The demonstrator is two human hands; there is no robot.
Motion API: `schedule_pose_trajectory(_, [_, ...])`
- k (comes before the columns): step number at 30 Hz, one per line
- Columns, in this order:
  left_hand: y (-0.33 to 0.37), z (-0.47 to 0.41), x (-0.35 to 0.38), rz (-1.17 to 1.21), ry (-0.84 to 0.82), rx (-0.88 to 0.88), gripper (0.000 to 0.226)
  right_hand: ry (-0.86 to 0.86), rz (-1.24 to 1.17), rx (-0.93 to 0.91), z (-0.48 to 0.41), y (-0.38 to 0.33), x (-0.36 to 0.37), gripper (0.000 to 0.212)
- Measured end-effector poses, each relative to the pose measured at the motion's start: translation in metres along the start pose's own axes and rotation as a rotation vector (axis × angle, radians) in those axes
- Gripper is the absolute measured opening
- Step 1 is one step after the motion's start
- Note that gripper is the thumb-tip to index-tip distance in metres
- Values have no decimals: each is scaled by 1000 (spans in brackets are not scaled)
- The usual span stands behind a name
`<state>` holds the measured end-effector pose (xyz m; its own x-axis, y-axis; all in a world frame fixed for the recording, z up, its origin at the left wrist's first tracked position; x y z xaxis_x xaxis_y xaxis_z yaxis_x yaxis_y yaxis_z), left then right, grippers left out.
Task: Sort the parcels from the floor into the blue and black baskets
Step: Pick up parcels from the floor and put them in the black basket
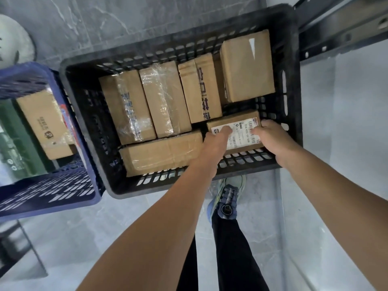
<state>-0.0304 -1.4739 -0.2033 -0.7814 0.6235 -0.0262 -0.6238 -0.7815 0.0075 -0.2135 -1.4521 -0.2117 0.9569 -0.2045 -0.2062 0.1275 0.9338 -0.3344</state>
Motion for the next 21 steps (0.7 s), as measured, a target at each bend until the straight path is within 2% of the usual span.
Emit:
schedule_pose_trajectory(3, [2, -14, 5, -4, 49, 9, 79, -3, -12, 41, -10, 9, 0, 34])
schedule_pose_trajectory(7, [2, -27, 12, -38, 83, 0, 79, -55, -6, 57, -21, 11, 11, 18])
schedule_pose_trajectory(11, [-2, -32, 17, -53, 98, -17, 75, -88, 60, 26, -27, 10, 24, 21])
schedule_pose_trajectory(21, [1, -43, 16, -151, 113, 19, 75, -47, 250, -27, -38, 4, 22, 26])
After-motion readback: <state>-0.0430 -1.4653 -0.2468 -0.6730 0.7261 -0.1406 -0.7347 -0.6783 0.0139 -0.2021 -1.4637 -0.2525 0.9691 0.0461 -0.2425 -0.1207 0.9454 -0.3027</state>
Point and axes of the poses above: each hand's wrist, its own z-axis away from the middle knuckle, its own x-axis out of the palm, y = z × x, the point moved 9 cm from there along -z, towards the middle knuckle, and after that the axes turned 15 degrees about -z, right-handed, at the moved point
